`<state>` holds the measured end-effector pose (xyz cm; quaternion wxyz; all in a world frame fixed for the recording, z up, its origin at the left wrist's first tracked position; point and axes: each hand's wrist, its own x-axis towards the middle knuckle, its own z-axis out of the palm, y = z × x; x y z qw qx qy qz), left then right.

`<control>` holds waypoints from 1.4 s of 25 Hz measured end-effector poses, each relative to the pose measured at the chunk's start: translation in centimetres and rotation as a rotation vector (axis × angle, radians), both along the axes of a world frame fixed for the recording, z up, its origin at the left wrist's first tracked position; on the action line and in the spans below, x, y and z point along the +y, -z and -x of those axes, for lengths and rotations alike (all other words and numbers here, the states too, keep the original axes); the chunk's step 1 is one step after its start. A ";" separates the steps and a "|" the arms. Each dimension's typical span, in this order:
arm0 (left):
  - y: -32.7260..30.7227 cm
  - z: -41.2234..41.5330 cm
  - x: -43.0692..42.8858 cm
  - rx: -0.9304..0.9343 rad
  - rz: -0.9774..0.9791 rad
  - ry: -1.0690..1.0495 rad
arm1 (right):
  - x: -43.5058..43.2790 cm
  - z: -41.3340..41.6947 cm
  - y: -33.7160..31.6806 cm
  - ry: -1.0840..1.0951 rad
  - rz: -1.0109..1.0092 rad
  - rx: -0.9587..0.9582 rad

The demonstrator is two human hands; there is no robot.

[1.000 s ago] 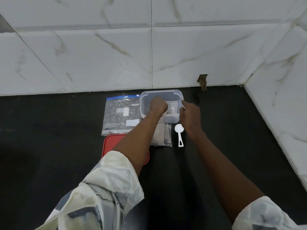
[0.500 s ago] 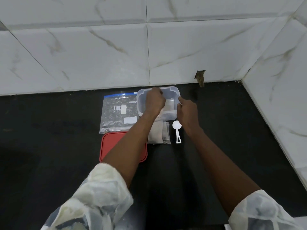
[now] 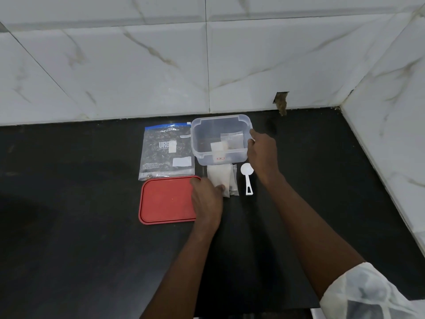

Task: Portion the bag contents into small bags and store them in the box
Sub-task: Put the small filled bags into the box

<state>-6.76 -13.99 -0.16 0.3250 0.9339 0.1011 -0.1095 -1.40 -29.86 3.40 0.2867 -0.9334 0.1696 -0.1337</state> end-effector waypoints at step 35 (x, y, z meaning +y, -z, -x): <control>-3.9 -15.8 -5.9 0.209 -0.118 0.295 | -0.3 -0.2 -0.7 0.000 -0.017 0.099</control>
